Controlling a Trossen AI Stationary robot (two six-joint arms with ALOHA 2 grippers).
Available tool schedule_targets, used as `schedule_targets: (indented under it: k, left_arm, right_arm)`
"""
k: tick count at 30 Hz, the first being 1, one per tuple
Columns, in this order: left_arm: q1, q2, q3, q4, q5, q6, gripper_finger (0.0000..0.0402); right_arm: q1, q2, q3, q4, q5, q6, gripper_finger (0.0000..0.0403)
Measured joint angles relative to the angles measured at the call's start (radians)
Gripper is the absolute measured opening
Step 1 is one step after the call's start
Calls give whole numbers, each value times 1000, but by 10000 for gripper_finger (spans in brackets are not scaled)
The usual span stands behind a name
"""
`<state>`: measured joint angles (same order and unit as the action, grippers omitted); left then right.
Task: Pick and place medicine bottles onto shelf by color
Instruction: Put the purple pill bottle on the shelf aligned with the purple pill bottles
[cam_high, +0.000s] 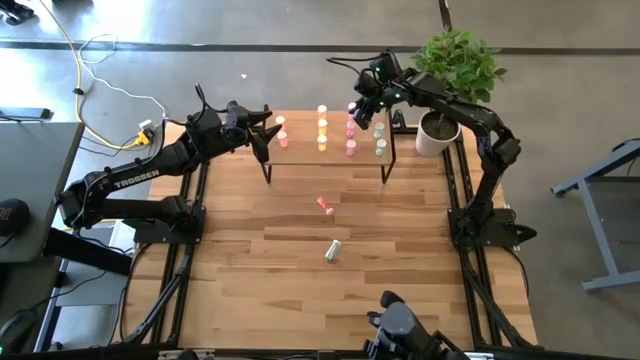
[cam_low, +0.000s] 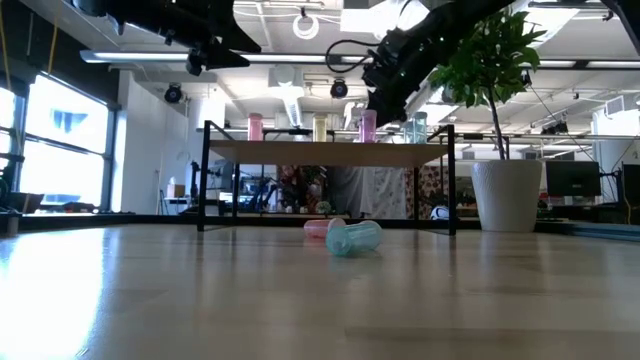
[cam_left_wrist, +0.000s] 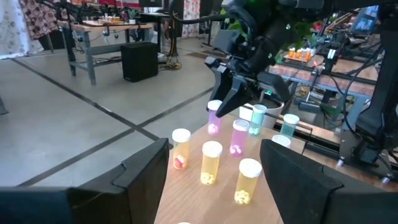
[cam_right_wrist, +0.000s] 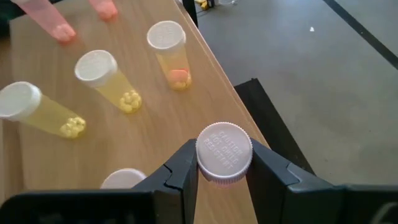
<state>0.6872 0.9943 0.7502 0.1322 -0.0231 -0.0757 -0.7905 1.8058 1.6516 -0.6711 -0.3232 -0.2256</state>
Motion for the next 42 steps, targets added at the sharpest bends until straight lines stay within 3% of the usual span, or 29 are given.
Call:
schedule_targets:
  k: [42]
  left_arm:
    - [0,0,-1,0,11,-1,243]
  right_arm:
    - [28,41,2,7,72,-5,97]
